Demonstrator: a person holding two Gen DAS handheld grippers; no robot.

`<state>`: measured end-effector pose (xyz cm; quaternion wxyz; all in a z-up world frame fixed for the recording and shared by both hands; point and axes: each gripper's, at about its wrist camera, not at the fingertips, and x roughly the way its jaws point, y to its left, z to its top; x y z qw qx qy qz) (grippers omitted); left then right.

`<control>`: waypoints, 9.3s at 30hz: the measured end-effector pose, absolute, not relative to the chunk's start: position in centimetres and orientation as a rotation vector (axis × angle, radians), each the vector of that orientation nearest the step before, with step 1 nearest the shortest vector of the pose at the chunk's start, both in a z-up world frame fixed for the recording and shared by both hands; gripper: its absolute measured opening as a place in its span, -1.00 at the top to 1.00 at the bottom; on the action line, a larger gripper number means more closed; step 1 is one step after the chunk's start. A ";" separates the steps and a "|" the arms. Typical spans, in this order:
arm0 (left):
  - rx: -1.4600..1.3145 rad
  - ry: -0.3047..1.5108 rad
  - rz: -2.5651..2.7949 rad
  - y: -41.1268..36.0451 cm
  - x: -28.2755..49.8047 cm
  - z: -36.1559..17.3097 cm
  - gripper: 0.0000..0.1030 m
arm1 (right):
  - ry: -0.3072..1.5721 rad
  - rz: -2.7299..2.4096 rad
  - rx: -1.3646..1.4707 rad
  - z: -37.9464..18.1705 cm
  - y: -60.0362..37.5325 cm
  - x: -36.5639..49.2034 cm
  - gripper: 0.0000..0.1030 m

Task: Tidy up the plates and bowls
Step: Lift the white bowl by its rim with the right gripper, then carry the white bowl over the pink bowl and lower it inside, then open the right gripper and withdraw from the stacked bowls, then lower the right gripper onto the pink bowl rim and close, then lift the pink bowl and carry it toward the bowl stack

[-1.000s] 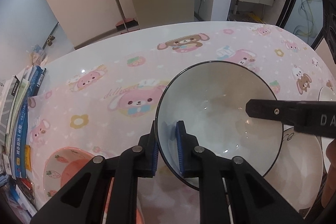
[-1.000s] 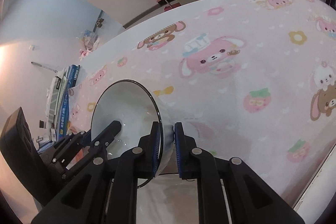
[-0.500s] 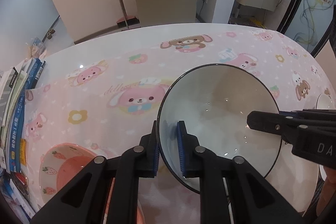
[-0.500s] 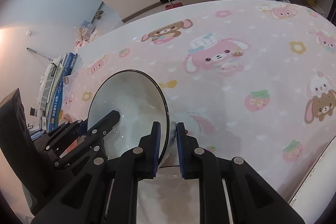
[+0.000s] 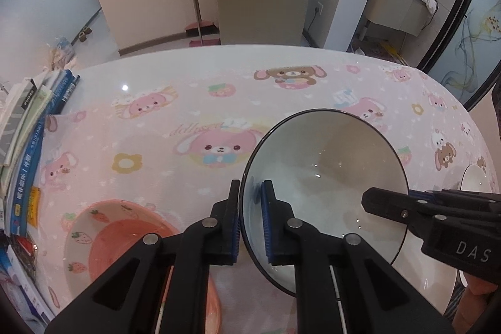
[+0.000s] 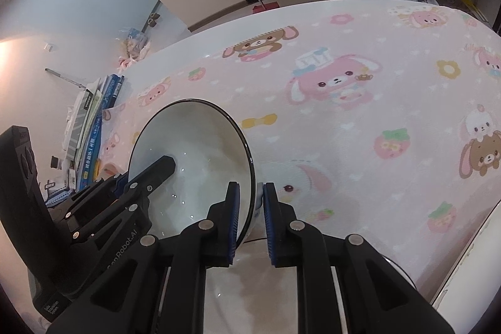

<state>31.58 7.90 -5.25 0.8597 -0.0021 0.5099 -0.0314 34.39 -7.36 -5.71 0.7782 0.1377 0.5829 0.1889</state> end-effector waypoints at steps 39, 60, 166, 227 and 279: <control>0.017 0.750 -0.033 9.1 23.6 7.5 0.86 | 0.996 0.593 0.351 6.1 -8.0 27.1 0.65; -0.096 0.689 0.111 19.3 10.2 5.4 0.86 | 1.052 0.736 0.049 4.5 5.2 17.0 0.63; -0.044 0.480 0.282 15.3 12.0 11.4 -0.99 | 0.744 0.464 0.144 8.4 -5.7 23.4 -0.15; -0.400 1.003 0.215 23.4 21.6 -5.3 0.17 | 1.234 0.522 0.149 -6.6 5.7 28.6 0.49; -0.265 0.515 0.280 22.0 6.9 8.1 0.87 | 0.970 0.815 0.103 6.0 6.7 15.4 0.64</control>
